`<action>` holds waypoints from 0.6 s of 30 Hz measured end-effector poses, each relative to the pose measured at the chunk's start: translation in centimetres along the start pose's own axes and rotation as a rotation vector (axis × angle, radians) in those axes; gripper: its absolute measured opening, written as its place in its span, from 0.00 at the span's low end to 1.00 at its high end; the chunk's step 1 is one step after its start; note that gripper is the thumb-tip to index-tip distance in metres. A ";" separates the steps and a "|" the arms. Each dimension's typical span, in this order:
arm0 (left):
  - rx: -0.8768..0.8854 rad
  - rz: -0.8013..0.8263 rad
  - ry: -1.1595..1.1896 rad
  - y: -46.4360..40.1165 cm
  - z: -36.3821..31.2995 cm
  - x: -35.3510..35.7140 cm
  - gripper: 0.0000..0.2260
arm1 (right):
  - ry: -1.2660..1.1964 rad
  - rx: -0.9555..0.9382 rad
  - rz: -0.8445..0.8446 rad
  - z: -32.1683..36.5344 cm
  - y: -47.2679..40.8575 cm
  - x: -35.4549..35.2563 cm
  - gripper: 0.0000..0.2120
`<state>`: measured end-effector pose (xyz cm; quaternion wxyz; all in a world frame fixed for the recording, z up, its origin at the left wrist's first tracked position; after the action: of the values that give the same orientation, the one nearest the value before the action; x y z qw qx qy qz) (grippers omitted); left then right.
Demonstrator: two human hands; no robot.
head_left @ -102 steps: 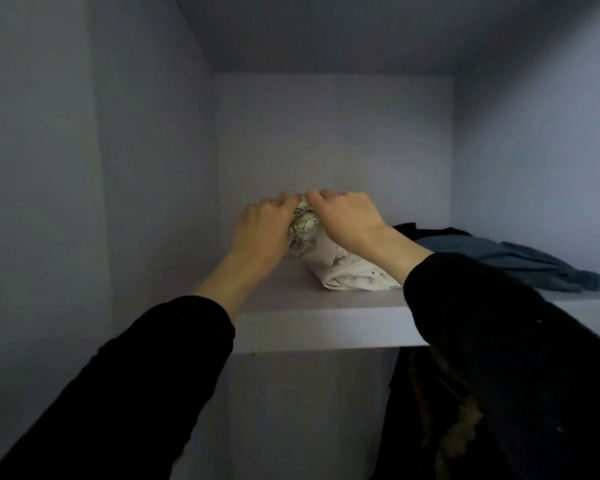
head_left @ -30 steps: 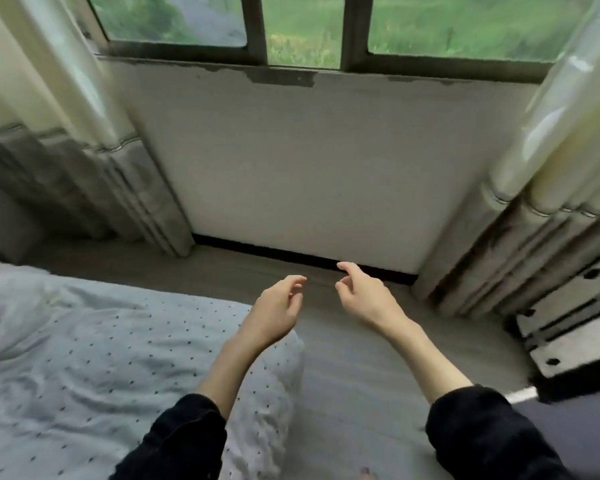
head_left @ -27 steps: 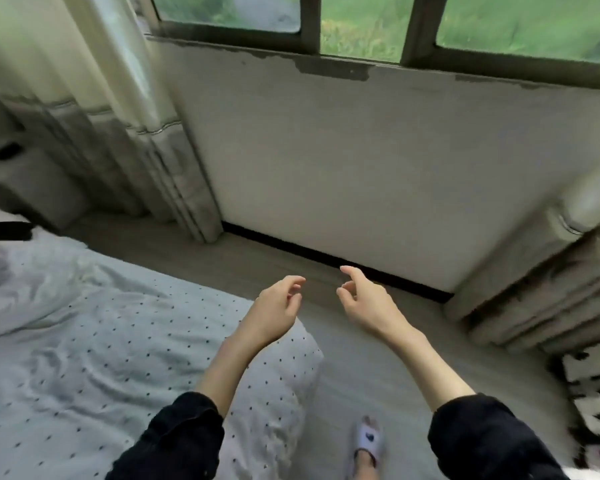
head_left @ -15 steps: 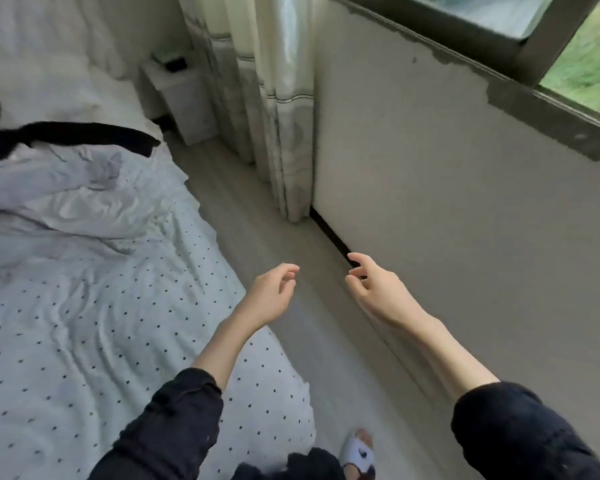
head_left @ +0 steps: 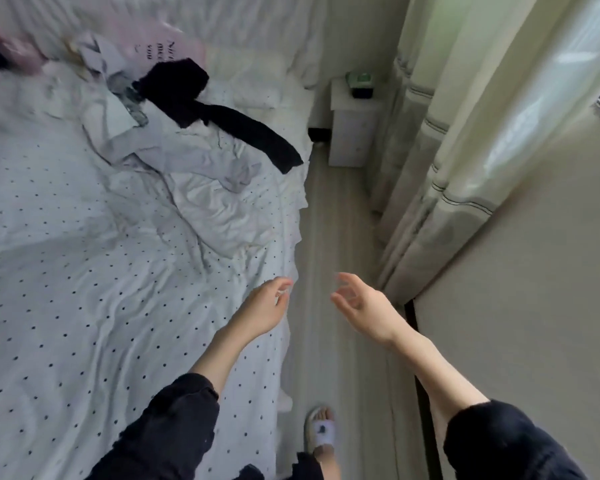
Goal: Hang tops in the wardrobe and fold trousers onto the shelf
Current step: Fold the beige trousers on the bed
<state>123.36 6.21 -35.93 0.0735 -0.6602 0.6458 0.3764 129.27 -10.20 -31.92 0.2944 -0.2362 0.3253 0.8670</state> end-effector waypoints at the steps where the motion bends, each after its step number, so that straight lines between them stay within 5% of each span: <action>1: -0.016 0.001 0.006 -1.3 0.0 -0.6 0.15 | 0.012 -0.018 -0.004 0.8 -1.7 -1.5 0.20; 7: -0.136 -0.194 0.089 -8.6 0.2 -8.7 0.16 | 0.131 -0.184 0.100 6.7 -14.9 -8.1 0.21; 18: -0.529 -0.453 0.321 -21.4 7.3 -13.9 0.16 | 0.409 -0.304 0.525 9.9 -39.9 -7.4 0.22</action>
<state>141.46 24.91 -41.15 -0.1203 -0.8330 0.3672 0.3960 158.89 18.63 -37.77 -0.0476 -0.3543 0.2943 0.8863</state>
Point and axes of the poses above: each hand's wrist, its own y-axis away from the middle knuckle, its own x-axis out of the palm, z = x × y, the point moved 7 cm from there along -y, towards the middle knuckle, and after that the axes turned 8 degrees about z, right-handed, at the moved point
